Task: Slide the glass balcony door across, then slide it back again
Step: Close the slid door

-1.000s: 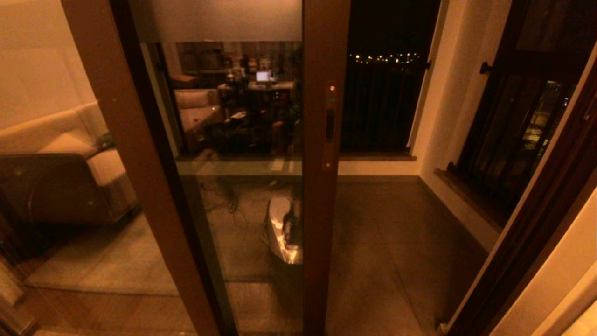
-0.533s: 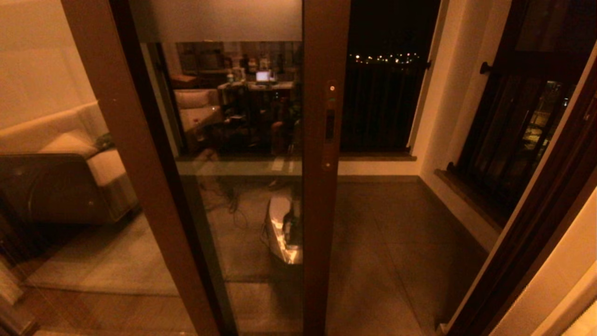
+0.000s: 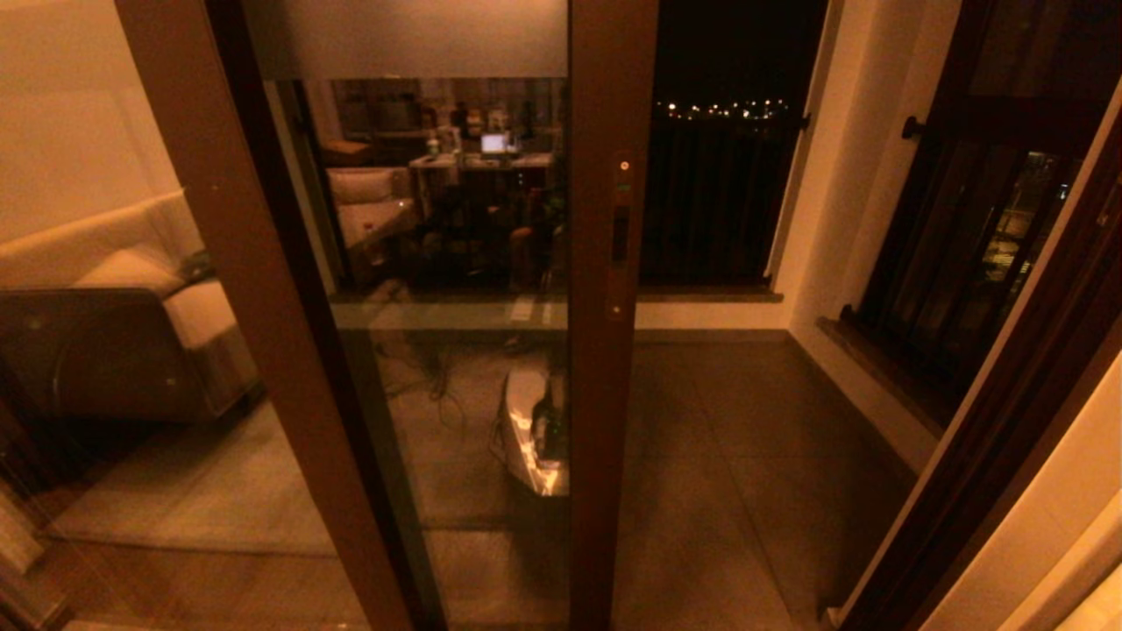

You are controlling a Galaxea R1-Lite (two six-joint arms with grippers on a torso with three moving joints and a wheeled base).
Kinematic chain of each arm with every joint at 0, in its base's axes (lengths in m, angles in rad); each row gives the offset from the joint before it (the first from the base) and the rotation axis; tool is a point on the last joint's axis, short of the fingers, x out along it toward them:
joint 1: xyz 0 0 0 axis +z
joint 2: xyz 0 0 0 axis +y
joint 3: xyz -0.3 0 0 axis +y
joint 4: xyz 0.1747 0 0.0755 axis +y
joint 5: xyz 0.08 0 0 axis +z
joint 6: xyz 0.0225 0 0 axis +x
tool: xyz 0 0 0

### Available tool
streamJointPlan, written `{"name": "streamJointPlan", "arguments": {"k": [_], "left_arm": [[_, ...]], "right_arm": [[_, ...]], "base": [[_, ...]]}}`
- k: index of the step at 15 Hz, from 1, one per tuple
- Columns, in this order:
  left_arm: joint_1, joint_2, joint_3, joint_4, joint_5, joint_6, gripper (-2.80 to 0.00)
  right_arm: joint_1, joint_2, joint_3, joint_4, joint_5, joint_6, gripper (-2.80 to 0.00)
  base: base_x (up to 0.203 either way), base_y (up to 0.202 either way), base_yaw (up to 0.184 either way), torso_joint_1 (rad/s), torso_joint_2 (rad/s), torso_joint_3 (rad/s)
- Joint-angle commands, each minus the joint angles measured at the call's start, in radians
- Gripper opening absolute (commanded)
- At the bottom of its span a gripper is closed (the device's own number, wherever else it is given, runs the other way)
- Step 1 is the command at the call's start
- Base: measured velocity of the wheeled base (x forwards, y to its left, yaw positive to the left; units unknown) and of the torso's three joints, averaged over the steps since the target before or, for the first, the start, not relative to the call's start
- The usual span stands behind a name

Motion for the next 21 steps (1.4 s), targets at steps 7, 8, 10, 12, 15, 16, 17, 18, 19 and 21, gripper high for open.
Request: {"name": "streamJointPlan", "arguments": {"k": [7,8,10,12,15,16,17,18,19,21], "left_arm": [[-0.001,0.0,0.111,-0.129,-0.058,-0.014,-2.8],[-0.001,0.0,0.111,-0.131,-0.061,-0.023,-2.8],[-0.001,0.0,0.111,-0.132,-0.086,-0.012,-2.8],[0.0,0.0,0.111,-0.132,-0.084,-0.019,-2.8],[-0.001,0.0,0.111,-0.134,-0.078,-0.021,-2.8],[-0.001,0.0,0.111,-0.134,-0.078,-0.021,-2.8],[-0.001,0.0,0.111,-0.134,-0.078,-0.021,-2.8],[-0.001,0.0,0.111,-0.134,-0.077,-0.021,-2.8],[-0.001,0.0,0.111,-0.134,-0.077,-0.021,-2.8],[-0.001,0.0,0.111,-0.134,-0.077,-0.021,-2.8]], "right_arm": [[0.0,0.0,0.0,0.0,0.0,0.0,-2.8],[0.0,0.0,0.0,0.0,0.0,0.0,-2.8],[0.0,0.0,0.0,0.0,0.0,0.0,-2.8],[0.0,0.0,0.0,0.0,0.0,0.0,-2.8],[0.0,0.0,0.0,0.0,0.0,0.0,-2.8],[0.0,0.0,0.0,0.0,0.0,0.0,-2.8],[0.0,0.0,0.0,0.0,0.0,-0.001,-2.8],[0.0,0.0,0.0,0.0,-0.002,0.0,-2.8],[0.0,0.0,0.0,0.0,-0.001,0.0,-2.8],[0.0,0.0,0.0,0.0,-0.003,0.003,-2.8]], "base": [[0.0,0.0,0.0,0.0,0.0,0.0],[0.0,0.0,0.0,0.0,0.0,0.0],[0.0,0.0,0.0,0.0,0.0,0.0],[0.0,0.0,0.0,0.0,0.0,0.0],[0.0,0.0,0.0,0.0,0.0,0.0],[0.0,0.0,0.0,0.0,0.0,0.0],[0.0,0.0,0.0,0.0,0.0,0.0],[0.0,0.0,0.0,0.0,0.0,0.0],[0.0,0.0,0.0,0.0,0.0,0.0],[0.0,0.0,0.0,0.0,0.0,0.0]]}}
